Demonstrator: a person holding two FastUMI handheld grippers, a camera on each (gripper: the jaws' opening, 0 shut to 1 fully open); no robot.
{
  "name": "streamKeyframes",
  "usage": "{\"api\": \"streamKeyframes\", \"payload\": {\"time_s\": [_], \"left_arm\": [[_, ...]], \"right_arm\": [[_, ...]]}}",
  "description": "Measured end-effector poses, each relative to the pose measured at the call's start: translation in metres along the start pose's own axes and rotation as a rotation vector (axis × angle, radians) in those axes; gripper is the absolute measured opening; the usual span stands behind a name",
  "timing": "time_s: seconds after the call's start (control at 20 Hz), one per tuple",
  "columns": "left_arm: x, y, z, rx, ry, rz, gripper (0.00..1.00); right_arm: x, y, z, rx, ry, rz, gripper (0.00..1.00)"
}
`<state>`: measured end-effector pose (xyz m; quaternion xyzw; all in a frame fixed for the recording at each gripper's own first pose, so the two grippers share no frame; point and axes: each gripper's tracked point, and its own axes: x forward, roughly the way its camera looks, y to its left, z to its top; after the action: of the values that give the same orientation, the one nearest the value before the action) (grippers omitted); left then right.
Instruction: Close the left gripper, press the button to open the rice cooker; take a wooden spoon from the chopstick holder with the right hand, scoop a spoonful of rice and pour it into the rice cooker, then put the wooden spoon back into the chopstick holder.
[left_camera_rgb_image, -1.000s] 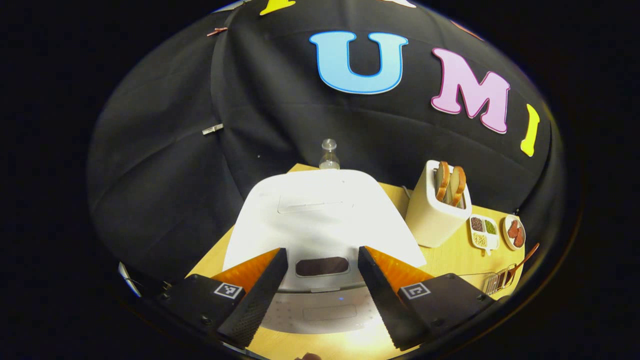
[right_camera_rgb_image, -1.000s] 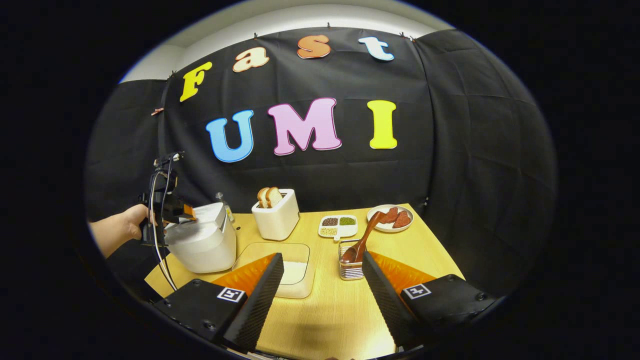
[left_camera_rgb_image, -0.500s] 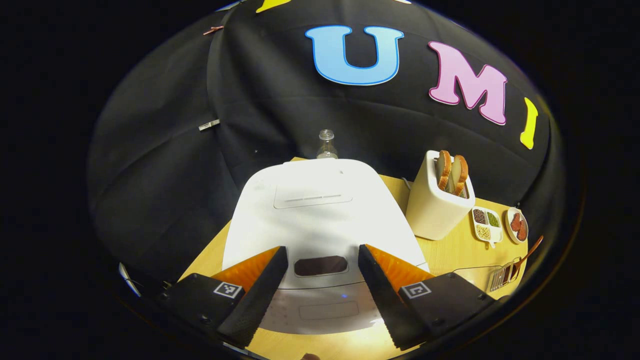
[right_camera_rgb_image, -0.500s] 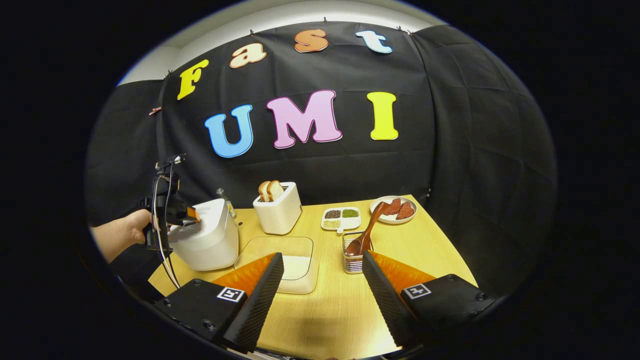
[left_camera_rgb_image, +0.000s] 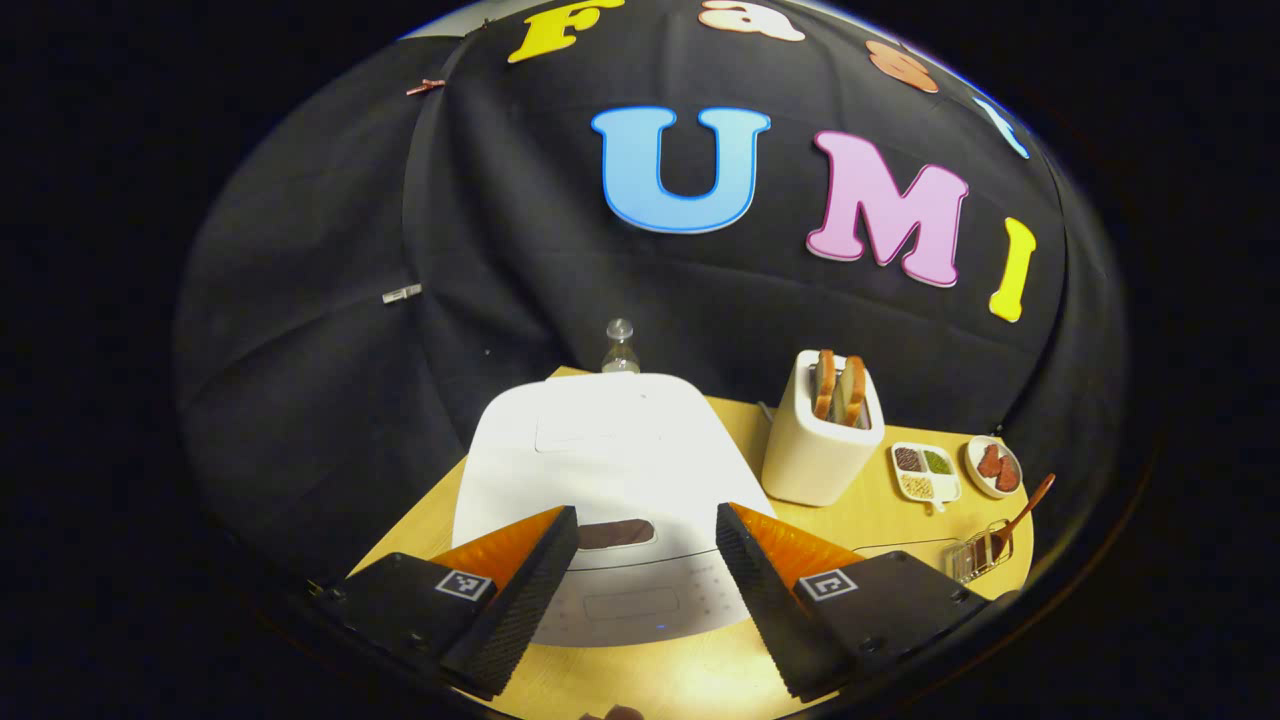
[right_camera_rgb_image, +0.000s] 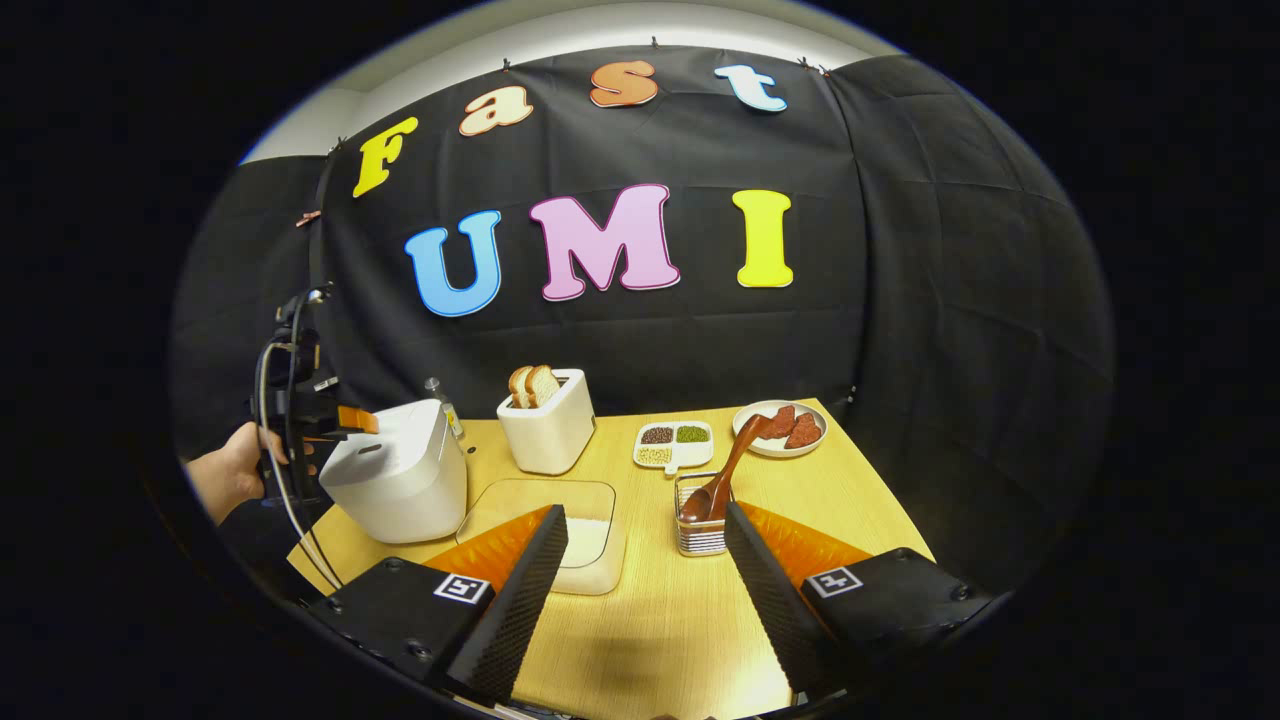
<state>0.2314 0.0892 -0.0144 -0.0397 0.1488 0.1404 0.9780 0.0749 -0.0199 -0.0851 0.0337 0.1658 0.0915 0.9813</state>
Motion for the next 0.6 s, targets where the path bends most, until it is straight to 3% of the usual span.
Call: {"api": "streamKeyframes", "payload": {"time_s": [0.35, 0.6], "left_arm": [[-0.111, -0.025, 0.059, 0.078, -0.201, -0.130, 0.96], [-0.177, -0.034, 0.069, 0.060, -0.266, -0.200, 0.96]], "right_arm": [[0.004, -0.010, 0.049, -0.019, -0.082, -0.015, 0.99], [-0.007, -0.004, 0.074, -0.046, -0.133, 0.016, 0.98]]}}
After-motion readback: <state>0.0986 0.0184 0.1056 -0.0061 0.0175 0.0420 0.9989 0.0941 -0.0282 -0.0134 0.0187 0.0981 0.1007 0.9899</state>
